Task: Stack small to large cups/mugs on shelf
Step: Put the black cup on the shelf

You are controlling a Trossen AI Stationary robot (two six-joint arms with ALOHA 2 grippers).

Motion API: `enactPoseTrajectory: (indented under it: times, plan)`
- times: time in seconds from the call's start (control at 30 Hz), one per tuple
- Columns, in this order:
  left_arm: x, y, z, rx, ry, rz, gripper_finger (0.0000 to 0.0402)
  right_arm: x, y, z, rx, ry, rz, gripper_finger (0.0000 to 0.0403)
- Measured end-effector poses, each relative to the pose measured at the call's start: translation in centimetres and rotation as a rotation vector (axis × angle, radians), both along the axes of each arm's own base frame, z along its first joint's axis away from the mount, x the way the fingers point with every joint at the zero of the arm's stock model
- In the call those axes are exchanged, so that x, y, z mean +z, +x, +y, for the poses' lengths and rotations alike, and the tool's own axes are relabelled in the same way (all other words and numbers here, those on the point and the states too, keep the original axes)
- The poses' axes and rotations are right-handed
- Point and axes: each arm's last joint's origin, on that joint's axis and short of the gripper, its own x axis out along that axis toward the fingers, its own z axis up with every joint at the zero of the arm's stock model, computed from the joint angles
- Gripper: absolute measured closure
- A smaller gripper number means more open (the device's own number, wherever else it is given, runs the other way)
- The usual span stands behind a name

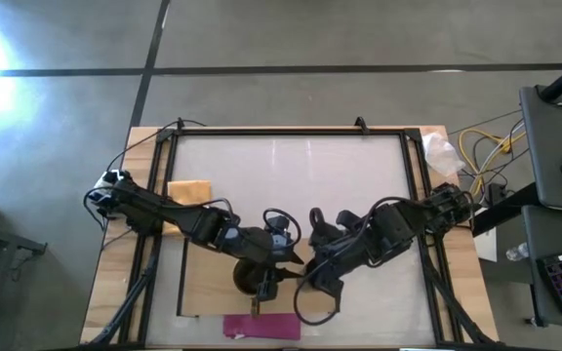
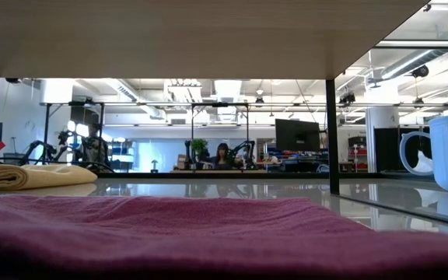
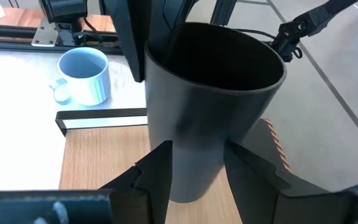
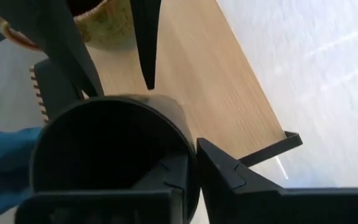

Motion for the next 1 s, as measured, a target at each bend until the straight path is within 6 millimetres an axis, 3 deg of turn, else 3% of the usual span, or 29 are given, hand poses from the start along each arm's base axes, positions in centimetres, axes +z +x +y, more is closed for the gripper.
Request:
enactPoseTrajectory:
  times: [0.37, 0.87, 1.0]
  plan:
    - [-0.1, 0.0, 0.0, 0.000, 0.001, 0.003, 0.0272, 0.0, 0.0, 0.0, -0.015, 0.003, -0.008, 0.0319]
    - [-0.1, 0.0, 0.0, -0.002, 0.002, 0.005, 0.0272, 0.3, 0.5, 0.0, -0.008, -0.038, -0.080, 0.0327]
    - [-0.2, -0.1, 0.0, -0.002, 0.008, 0.021, 0.0272, 1.1, 0.0, -0.4, -0.020, -0.070, -0.117, 0.0326]
